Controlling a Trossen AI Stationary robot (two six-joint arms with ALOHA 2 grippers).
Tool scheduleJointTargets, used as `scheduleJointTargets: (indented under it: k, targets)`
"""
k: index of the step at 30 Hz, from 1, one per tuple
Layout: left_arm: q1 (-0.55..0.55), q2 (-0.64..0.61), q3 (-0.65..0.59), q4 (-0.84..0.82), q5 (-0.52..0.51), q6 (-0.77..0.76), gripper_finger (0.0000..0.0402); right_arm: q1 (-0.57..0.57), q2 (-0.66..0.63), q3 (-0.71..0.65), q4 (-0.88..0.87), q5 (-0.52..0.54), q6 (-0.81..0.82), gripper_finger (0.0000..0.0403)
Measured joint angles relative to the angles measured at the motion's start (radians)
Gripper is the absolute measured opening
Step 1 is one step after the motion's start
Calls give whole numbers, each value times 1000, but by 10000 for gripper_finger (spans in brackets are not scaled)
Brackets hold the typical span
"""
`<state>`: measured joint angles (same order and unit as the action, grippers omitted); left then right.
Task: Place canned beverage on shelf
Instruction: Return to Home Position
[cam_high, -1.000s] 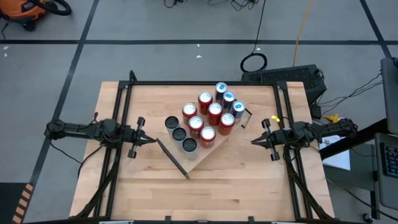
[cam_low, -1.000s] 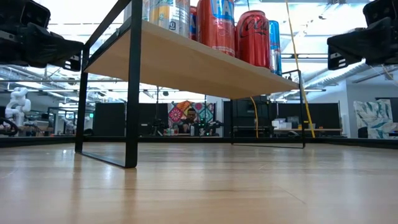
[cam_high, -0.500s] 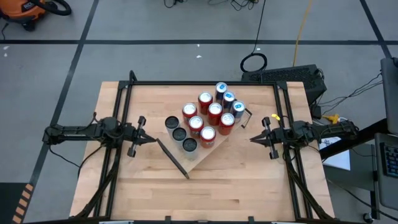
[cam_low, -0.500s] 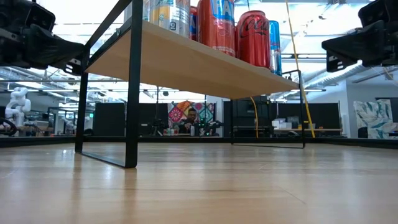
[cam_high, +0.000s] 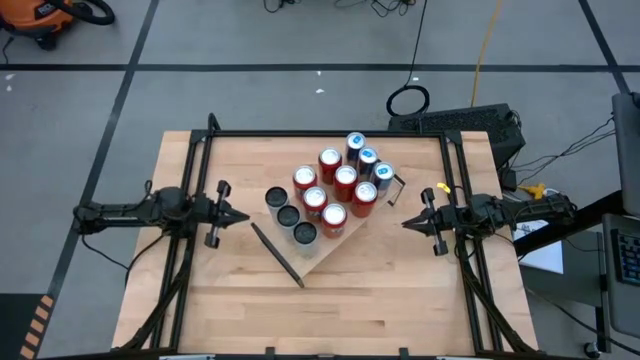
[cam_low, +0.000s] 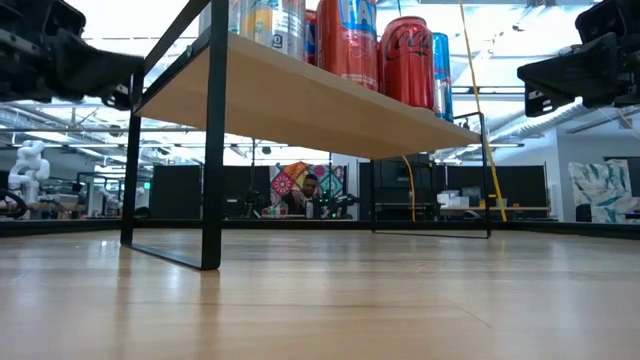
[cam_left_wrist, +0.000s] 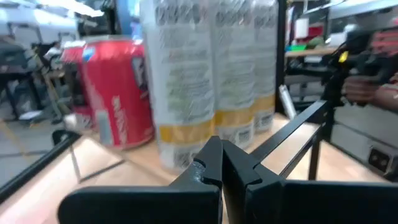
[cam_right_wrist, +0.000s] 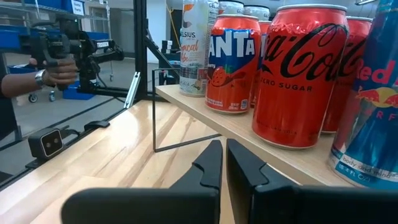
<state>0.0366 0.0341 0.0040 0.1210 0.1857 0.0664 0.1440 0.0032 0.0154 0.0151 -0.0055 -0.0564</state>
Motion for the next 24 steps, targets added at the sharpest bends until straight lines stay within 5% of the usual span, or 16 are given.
scheduleJointTargets:
  k: [24]
  targets:
    - [73,0,0,-67,72,-59,0,0,11,0,-1,-6,-6,0]
